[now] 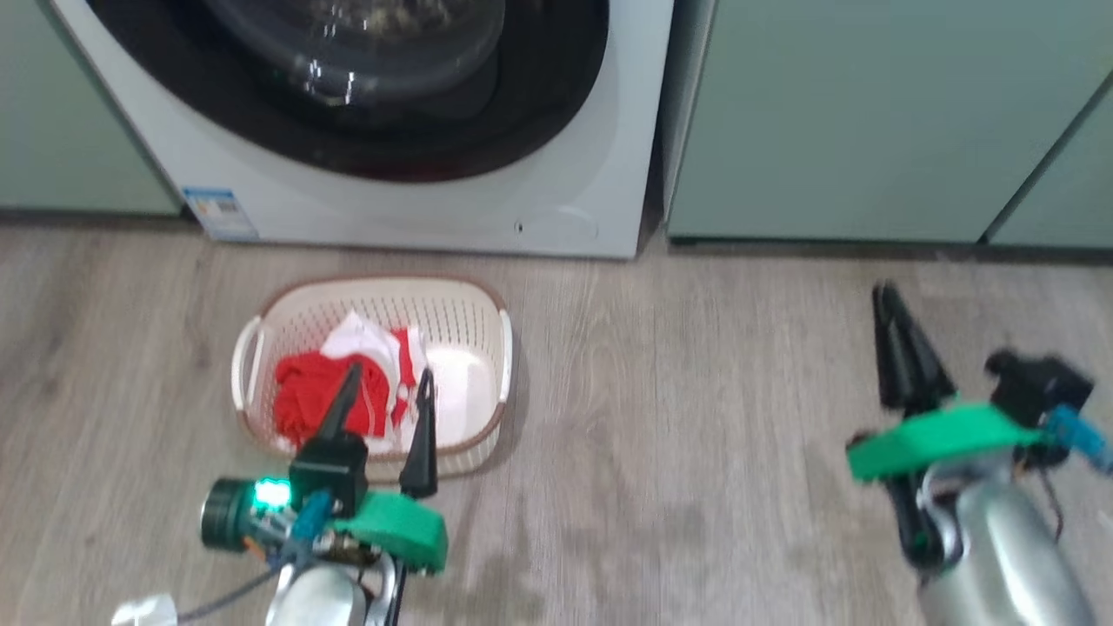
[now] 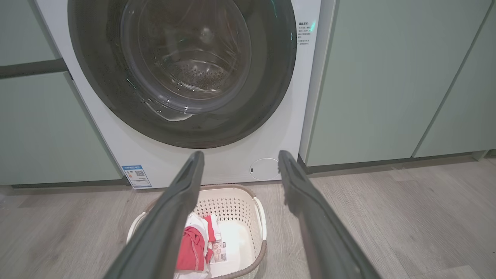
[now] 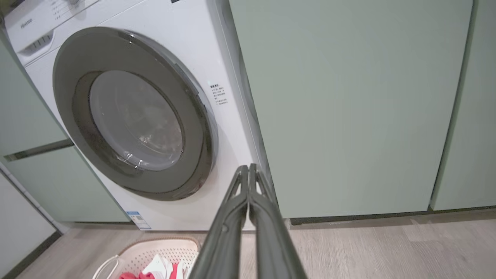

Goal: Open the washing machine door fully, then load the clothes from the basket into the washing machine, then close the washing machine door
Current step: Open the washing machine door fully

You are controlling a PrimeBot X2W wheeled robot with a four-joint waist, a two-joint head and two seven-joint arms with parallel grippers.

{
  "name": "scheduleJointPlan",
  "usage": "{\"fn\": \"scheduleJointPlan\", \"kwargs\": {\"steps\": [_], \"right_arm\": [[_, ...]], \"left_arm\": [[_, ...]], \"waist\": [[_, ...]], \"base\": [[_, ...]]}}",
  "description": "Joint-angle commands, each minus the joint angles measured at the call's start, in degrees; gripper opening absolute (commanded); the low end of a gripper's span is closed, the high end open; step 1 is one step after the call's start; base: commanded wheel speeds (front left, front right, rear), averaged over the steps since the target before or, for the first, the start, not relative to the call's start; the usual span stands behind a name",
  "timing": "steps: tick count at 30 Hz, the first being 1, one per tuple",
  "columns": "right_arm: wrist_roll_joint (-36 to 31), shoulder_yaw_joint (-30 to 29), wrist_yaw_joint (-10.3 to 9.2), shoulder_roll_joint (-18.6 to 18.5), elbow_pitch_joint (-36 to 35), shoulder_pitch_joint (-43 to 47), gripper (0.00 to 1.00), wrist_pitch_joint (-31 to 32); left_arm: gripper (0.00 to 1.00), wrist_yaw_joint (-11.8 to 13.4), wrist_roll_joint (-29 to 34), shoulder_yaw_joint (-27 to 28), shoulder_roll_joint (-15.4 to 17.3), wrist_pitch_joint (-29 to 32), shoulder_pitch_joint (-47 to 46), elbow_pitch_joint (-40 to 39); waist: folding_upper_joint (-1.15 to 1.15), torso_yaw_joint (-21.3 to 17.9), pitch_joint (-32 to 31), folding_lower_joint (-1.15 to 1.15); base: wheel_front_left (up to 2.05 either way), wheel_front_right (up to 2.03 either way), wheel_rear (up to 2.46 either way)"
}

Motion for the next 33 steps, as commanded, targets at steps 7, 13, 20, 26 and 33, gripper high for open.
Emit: {"fn": "scheduleJointPlan", "kwargs": {"steps": [7,13,20,26,33], "right_arm": [[8.16,1.5,-0.01,-6.56,1.68,-17.46,0.0,0.49],[17.16,3.69,-0.01,-11.14,3.99,-28.47,0.0,4.84],[29.96,4.38,-0.01,-17.49,8.8,-46.76,0.0,12.55],[35.5,5.99,-0.01,-18.52,13.36,-57.62,0.0,18.79],[43.75,8.8,-0.01,-18.35,16.98,-67.31,0.0,27.15]], "left_arm": [[1.0,0.27,-0.51,-0.46,0.4,-0.78,-10.35,-4.17],[1.0,1.02,-1.4,-1.91,0.4,-0.78,-13.63,-6.11],[1.0,2.9,-3.45,-4.85,0.4,-0.78,-18.1,-7.36],[1.0,4.17,-5.36,-6.36,0.4,-0.78,-20.42,-8.25],[1.0,5.06,-5.98,-7.19,0.4,-0.78,-22.15,-9.08]], "waist": [[0.0,3.93,11.95,0.0],[0.0,6.47,17.99,0.0],[0.0,10.66,25.05,0.0],[0.0,13.27,28.15,0.0],[0.0,14.91,30.8,0.0]], "base": [[0.0,0.0,0.0],[0.0,0.0,0.0],[0.0,0.0,0.0],[0.0,0.0,0.0],[0.0,0.0,0.0]]}}
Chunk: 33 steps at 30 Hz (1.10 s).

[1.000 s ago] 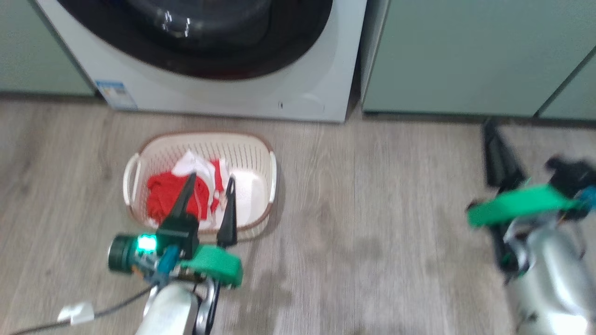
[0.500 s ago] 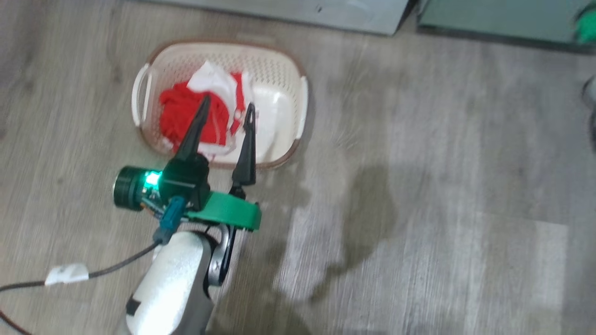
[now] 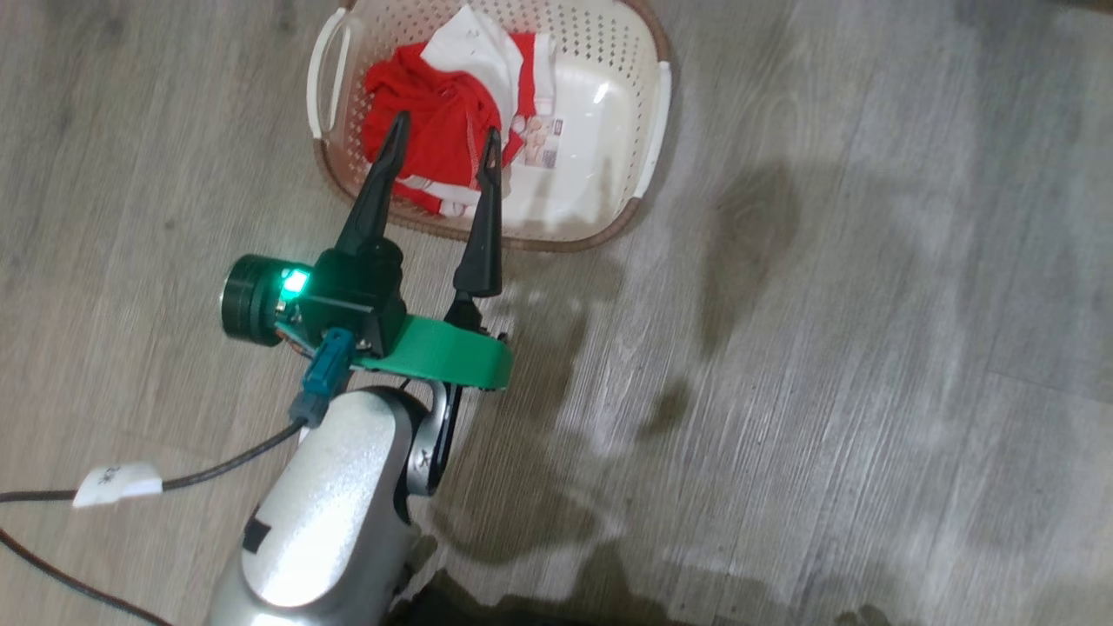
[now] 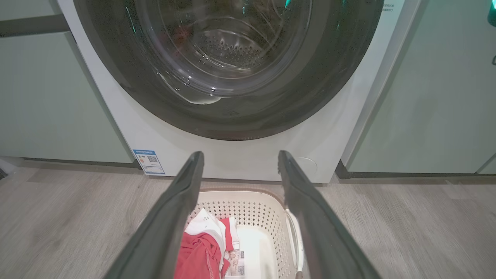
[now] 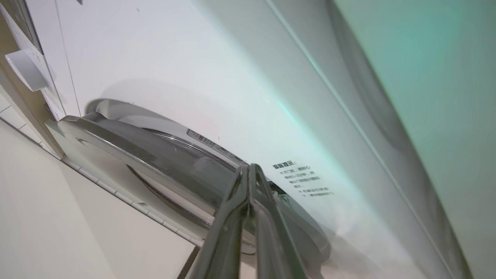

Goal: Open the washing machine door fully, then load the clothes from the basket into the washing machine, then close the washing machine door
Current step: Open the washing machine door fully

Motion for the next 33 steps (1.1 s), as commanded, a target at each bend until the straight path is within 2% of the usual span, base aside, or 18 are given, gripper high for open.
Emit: {"fn": "scheduleJointPlan", "kwargs": {"steps": [1,9,25,33], "right_arm": [[0.88,0.5,0.0,0.1,-1.3,-2.15,0.0,1.01],[4.72,3.6,0.0,0.13,3.44,-8.87,0.0,7.06],[10.06,3.68,0.0,2.56,12.44,-15.62,0.0,6.77],[12.53,5.15,0.0,2.83,14.38,-16.62,0.0,11.21]], "left_arm": [[1.0,0.55,-0.48,1.49,0.72,-0.71,-0.66,-1.9],[1.0,1.42,-1.23,0.17,0.72,-0.71,-1.66,-2.24],[1.0,3.01,-2.83,-2.06,0.72,-0.71,-2.72,-3.7],[1.0,3.84,-3.38,-2.7,0.72,-0.71,-2.83,-4.23]], "waist": [[0.0,0.64,0.78,-0.01],[0.0,2.08,2.51,-0.01],[0.0,5.07,3.99,-0.01],[0.0,5.63,3.72,-0.01]], "base": [[0.0,0.0,0.0],[0.0,0.0,0.0],[0.0,0.0,0.0],[0.0,0.0,0.0]]}}
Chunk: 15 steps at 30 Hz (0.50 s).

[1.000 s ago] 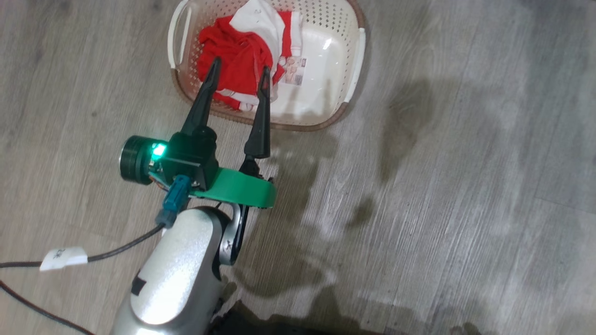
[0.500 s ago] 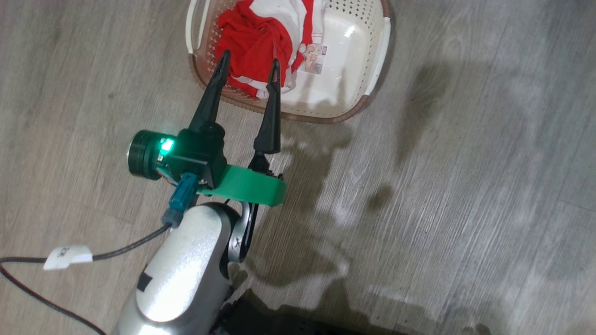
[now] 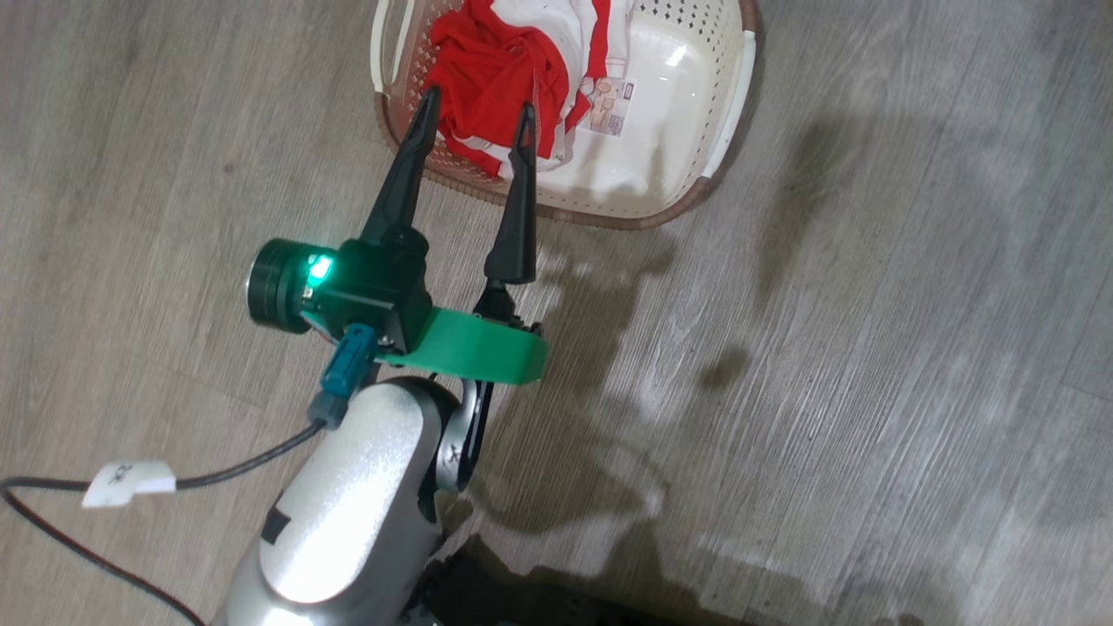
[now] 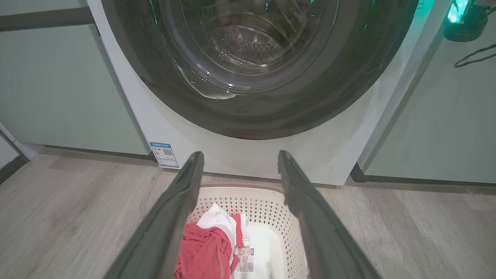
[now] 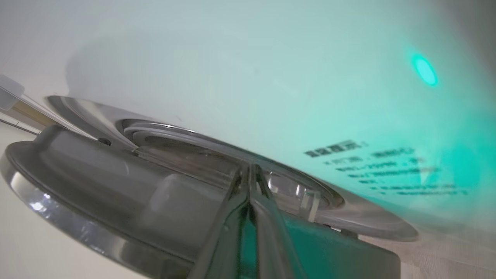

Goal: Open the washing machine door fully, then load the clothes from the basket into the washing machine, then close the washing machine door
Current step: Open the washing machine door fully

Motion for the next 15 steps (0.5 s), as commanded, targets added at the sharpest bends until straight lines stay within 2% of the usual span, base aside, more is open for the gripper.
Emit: {"fn": "scheduleJointPlan", "kwargs": {"steps": [1,15], "right_arm": [[0.61,1.03,0.05,2.28,-1.49,-1.52,0.0,1.64],[3.25,4.04,0.05,1.71,-0.68,7.05,0.0,5.59]], "left_arm": [[1.0,0.42,-0.28,1.56,0.85,-0.29,-0.54,-2.36],[1.0,0.06,0.33,1.97,0.85,-0.29,1.29,-1.32]], "waist": [[0.0,-0.02,-0.27,0.0],[0.0,0.34,-6.19,0.0]], "base": [[0.0,0.0,0.0],[0.0,0.0,0.0]]}}
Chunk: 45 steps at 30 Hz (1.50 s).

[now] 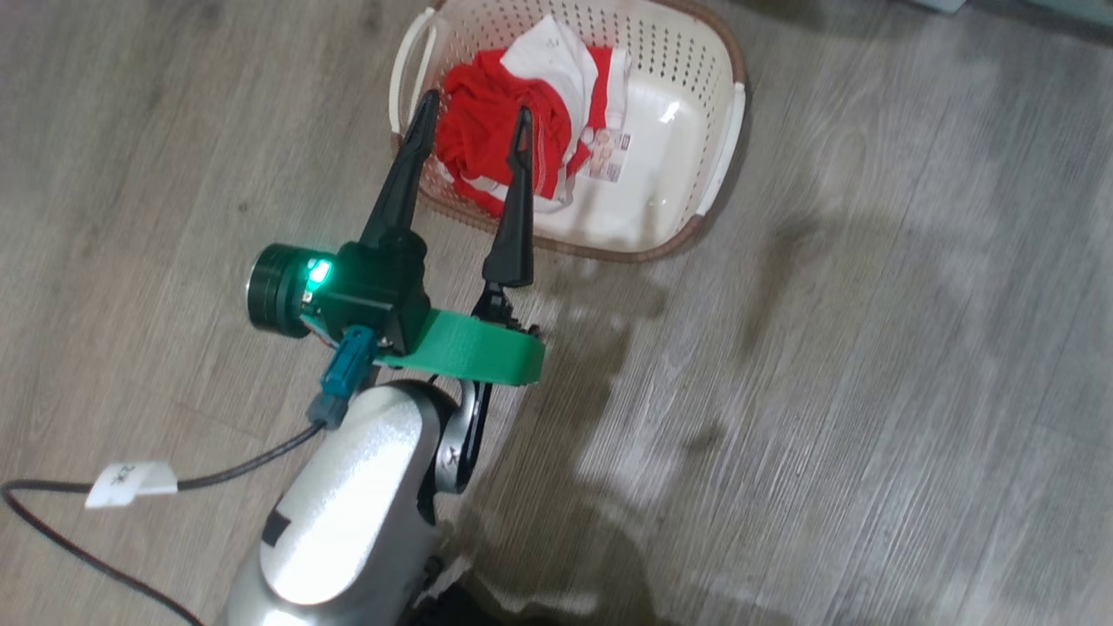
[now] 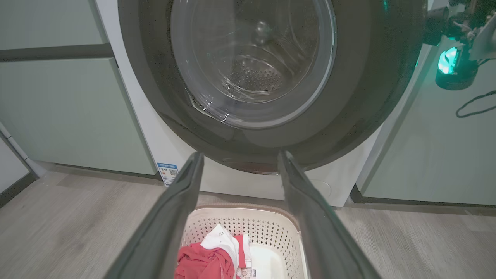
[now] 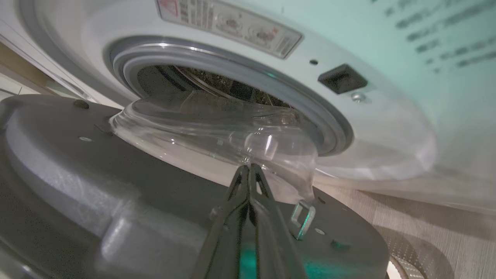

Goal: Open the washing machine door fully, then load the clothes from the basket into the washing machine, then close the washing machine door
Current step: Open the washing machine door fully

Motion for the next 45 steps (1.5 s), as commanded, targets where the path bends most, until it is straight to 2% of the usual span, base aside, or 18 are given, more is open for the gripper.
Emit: {"fn": "scheduleJointPlan", "kwargs": {"steps": [1,7,24,33,45], "right_arm": [[0.87,0.47,0.05,1.78,-1.88,0.59,0.0,0.81],[4.37,0.03,0.05,2.91,-3.85,5.77,0.0,1.83],[8.71,2.66,0.05,6.45,-7.52,20.8,0.0,4.26],[10.41,4.49,0.05,9.34,-10.02,27.48,0.0,5.51],[12.04,5.7,0.05,12.89,-11.6,32.04,0.0,5.65]], "left_arm": [[1.0,-0.02,0.39,1.99,0.85,-0.29,1.26,-1.45],[1.0,-0.51,0.33,2.99,0.85,-0.29,3.04,-0.86],[1.0,-2.42,1.34,6.26,0.85,-0.29,9.12,1.28],[1.0,-3.35,2.38,8.25,0.85,-0.29,12.3,2.1],[1.0,-4.72,2.48,8.61,0.85,-0.29,14.54,3.87]], "waist": [[0.0,0.09,-1.34,0.0],[0.0,0.47,-5.01,0.0],[0.0,2.69,-15.7,0.0],[0.0,5.54,-20.15,0.0],[0.0,9.64,-22.93,0.0]], "base": [[0.0,0.0,0.0],[0.0,0.0,0.0],[0.0,0.0,0.0],[0.0,0.0,0.0],[0.0,0.0,0.0]]}}
